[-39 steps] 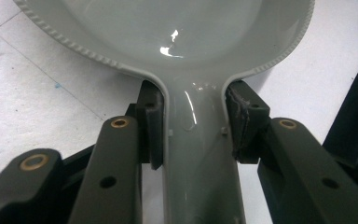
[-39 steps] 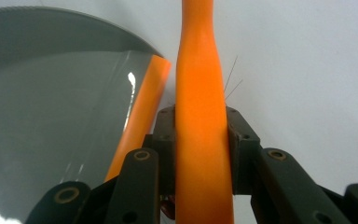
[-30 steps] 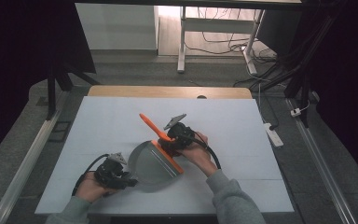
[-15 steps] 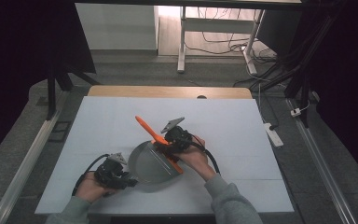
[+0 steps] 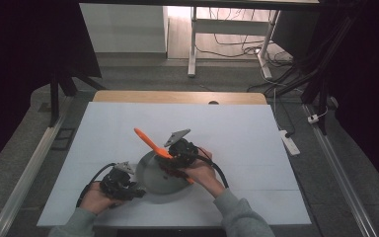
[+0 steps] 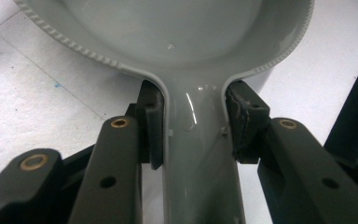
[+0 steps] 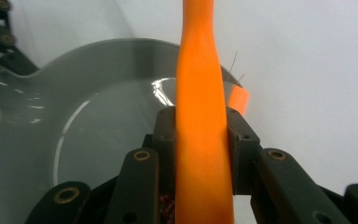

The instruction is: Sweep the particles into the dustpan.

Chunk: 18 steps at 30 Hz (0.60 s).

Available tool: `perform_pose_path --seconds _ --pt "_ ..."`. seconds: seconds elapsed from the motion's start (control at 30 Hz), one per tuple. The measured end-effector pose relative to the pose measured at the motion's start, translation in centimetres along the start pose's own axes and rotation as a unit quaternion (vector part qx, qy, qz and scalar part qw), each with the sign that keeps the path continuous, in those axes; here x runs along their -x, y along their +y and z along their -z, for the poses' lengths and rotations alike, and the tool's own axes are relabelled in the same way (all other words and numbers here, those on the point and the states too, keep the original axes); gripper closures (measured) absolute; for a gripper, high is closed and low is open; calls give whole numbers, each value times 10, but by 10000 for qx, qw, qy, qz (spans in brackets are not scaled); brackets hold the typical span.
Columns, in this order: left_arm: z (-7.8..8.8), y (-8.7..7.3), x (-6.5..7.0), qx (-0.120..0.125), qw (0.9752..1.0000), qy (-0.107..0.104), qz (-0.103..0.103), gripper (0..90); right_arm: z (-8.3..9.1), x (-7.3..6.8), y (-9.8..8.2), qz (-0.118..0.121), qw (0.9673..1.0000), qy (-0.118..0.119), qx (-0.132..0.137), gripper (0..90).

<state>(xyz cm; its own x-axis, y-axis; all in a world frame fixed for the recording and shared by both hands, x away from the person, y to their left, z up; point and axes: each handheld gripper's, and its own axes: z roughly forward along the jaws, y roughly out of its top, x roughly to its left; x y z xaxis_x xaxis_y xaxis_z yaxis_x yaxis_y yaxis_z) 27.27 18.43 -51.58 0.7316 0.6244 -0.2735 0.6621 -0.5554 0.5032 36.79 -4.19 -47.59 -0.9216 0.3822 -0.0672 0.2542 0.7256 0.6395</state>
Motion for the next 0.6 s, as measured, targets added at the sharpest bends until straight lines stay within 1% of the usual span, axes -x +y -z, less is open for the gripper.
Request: perform_pose_path --seconds 0.13,0.2,0.3,0.47,0.6 --pt "0 0 0 -3 10000 -3 -10 615 -1 -9 3 108 9999 83 -5 708" --pt "0 0 0 -4 10000 1 -13 615 -1 -11 4 176 9998 114 52 708" --pt "0 0 0 4 10000 -3 -1 615 4 -12 5 110 9996 186 163 708" --pt "0 0 0 14 10000 -2 9 615 16 -10 2 97 9993 53 344 708" --pt "0 0 0 7 10000 -2 11 615 25 -2 0 -8 9988 -35 482 708"
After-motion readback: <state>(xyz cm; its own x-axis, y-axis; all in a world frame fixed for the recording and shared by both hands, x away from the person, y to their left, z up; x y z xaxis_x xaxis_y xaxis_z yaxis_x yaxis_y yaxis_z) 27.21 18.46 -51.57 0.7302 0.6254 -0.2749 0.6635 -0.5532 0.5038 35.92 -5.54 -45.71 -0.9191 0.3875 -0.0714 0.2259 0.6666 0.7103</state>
